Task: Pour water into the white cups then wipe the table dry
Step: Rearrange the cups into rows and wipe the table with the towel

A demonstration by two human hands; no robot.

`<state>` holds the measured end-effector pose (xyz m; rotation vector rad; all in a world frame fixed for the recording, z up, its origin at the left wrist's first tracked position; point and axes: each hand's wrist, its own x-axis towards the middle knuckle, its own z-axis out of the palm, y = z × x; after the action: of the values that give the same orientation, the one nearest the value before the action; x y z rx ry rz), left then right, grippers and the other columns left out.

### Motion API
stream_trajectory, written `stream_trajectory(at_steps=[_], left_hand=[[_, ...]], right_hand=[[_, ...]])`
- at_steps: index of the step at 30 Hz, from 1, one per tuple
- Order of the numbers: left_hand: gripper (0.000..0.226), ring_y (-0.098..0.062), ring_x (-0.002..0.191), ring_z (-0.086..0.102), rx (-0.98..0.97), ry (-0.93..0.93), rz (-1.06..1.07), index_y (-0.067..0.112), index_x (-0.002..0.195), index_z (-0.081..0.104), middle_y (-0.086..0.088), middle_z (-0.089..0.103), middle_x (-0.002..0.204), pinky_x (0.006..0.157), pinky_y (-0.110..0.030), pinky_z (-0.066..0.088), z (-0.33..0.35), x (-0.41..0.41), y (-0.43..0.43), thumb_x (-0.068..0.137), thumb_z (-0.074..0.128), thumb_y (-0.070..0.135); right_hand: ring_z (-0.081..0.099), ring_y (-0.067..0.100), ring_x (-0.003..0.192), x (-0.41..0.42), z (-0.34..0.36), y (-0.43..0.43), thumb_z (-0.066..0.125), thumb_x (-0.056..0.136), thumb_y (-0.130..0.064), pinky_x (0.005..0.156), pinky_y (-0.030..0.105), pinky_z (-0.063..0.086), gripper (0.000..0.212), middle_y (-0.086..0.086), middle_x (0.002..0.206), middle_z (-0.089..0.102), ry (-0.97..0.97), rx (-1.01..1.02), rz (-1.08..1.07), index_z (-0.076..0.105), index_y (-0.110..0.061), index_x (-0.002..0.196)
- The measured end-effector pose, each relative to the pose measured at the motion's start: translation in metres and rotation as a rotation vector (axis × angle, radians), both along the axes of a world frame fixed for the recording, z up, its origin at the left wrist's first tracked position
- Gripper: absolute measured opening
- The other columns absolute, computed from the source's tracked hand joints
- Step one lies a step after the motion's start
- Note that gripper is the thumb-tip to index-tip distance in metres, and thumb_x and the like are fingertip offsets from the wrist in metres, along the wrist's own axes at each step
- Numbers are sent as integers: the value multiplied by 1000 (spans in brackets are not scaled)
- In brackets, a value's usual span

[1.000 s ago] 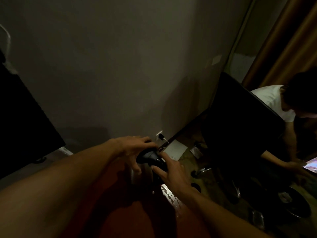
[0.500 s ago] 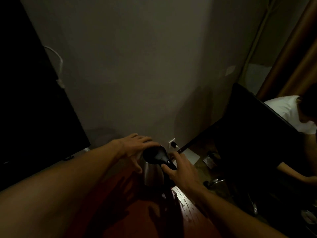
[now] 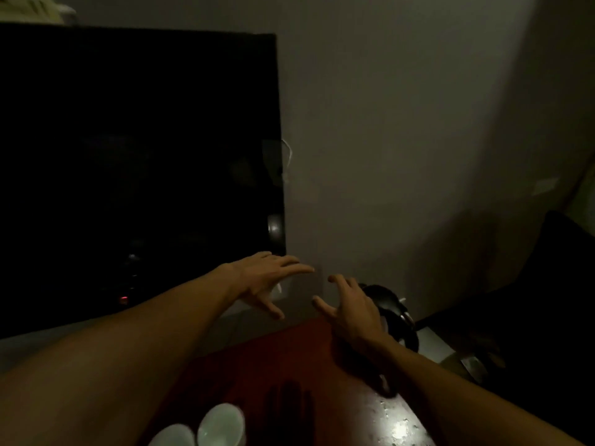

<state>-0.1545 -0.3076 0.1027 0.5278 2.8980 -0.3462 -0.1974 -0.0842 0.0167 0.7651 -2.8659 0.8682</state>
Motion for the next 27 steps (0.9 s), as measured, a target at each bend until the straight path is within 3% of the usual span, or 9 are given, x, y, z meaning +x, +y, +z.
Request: stream_trajectory(at_steps=[4,8,12,20,27], left_hand=[[111,-25,147,24,-10,50,116,42,156,-4,0,14,165,117,-42,26,25,82,-55,76,66,73],[109,-28,144,31,-41,51,262,43,155,-8,-1,11,165,115,-42,33,40,188,-106,80,67,68],[110,-28,143,32,-36,45,411,43,155,-6,0,12,164,113,-46,36,54,308,-158,80,72,62],[108,-28,145,27,117,-1,775,40,157,2,0,16,162,115,-49,29,74,552,-264,79,74,61],[114,-26,148,22,157,-45,976,46,155,-2,1,14,163,119,-47,25,38,675,-327,72,70,75]], right_hand=[[58,28,108,55,23,-62,53,92,-65,87,43,52,61,5,138,48,-12,1,129,40,-27,138],[58,29,113,138,35,-122,56,91,-64,84,39,49,65,5,144,47,18,-41,218,39,-29,142],[62,26,103,228,34,-187,54,90,-66,84,37,50,67,5,141,49,7,-17,313,39,-28,142],[53,26,121,403,24,-318,56,89,-65,97,42,49,68,4,139,52,-30,-53,583,43,-25,142],[51,22,126,505,14,-406,53,87,-68,103,41,41,67,-2,141,50,-101,-22,783,45,-27,139]])
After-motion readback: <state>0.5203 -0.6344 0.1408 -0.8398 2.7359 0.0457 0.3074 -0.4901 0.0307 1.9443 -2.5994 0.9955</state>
